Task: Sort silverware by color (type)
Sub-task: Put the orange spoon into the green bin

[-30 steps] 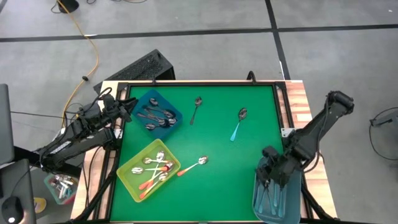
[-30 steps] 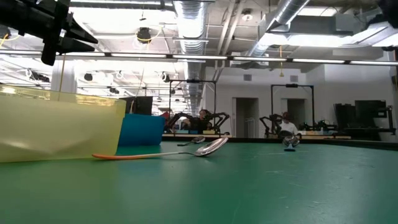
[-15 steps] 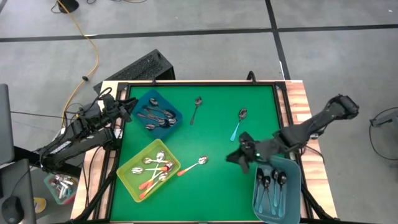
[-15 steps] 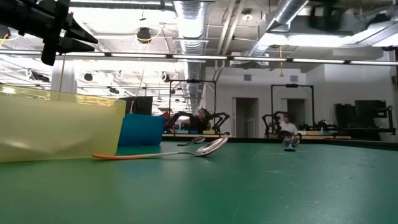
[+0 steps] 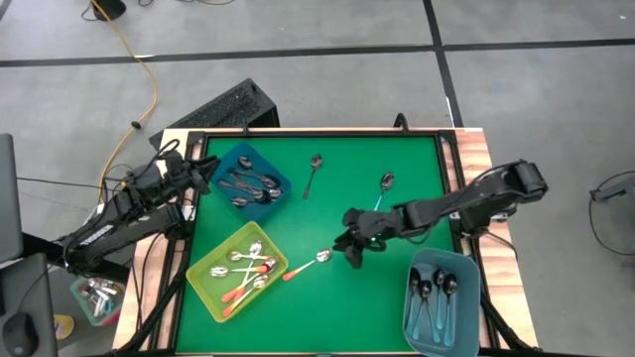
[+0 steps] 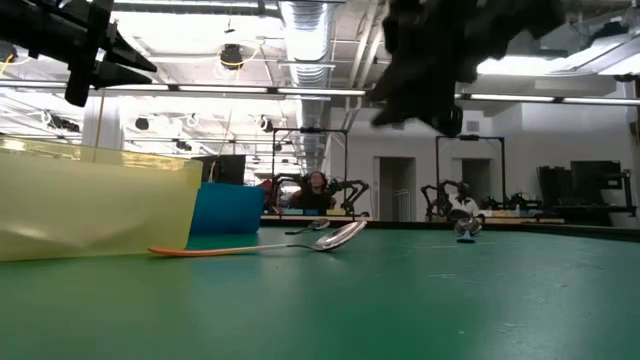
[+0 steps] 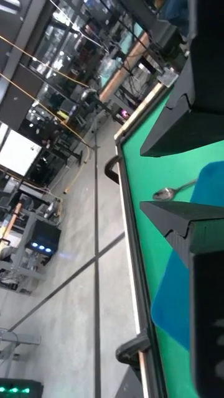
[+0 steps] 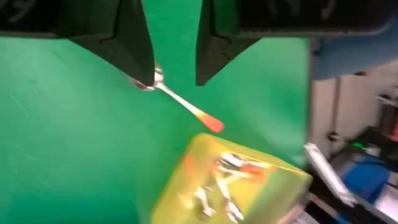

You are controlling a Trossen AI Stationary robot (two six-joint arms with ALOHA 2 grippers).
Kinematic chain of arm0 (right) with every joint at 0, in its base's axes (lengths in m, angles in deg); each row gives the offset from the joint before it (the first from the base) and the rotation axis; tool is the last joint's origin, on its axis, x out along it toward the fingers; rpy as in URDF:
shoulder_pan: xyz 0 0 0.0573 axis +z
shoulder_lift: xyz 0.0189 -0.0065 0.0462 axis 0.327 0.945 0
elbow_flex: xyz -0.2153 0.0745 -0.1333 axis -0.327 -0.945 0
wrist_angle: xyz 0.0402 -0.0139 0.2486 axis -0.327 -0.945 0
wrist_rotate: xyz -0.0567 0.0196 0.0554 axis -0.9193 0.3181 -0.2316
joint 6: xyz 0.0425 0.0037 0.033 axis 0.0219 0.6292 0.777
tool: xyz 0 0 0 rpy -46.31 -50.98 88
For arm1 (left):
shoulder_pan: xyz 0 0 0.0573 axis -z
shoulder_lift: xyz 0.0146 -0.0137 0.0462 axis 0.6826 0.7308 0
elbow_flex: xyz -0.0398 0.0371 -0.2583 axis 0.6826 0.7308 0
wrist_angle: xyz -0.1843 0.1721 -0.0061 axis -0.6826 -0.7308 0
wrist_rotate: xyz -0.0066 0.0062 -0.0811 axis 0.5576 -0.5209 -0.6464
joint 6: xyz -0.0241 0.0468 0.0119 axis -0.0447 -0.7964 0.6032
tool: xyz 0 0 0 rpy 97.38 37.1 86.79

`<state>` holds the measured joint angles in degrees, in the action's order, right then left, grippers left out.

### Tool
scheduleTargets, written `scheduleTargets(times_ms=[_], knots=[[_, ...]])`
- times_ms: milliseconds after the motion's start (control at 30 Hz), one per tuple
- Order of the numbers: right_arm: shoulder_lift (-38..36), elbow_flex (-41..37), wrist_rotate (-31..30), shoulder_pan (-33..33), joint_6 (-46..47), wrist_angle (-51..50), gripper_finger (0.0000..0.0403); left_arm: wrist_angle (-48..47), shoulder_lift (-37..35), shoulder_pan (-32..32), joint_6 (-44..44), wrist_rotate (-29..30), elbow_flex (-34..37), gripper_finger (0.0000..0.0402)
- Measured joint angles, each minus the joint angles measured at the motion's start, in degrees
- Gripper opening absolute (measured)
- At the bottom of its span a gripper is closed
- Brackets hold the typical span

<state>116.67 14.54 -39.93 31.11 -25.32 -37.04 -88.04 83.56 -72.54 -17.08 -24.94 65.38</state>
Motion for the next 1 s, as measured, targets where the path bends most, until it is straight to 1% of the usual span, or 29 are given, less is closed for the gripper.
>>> scheduleTargets(times_ms=[233, 333, 433, 633, 1000], knots=[[7.58, 0.14, 0.02, -2.42, 0.78, -0.62, 0.0207, -0.99, 0.0, 0.01, -0.12, 0.0, 0.0, 0.011], [10.11, 0.94, 0.03, -3.24, 3.22, -0.92, 0.0226, -1.03, 0.0, 0.02, -0.11, 0.01, 0.0, 0.011], [12.45, 2.42, 0.06, -3.56, 3.59, -0.7, 0.0229, -1.21, 0.0, 0.02, -0.1, 0.01, 0.0, 0.011], [15.56, 5.34, 0.29, -3.44, 3.62, -1.16, 0.0224, -1.23, 0.0, 0.02, 0.0, 0.0, 0.0, 0.011], [19.18, 6.0, 0.22, -1.44, 7.21, -3.15, 0.0223, -1.57, 0.0, 0.02, 0.07, 0.01, 0.0, 0.011]])
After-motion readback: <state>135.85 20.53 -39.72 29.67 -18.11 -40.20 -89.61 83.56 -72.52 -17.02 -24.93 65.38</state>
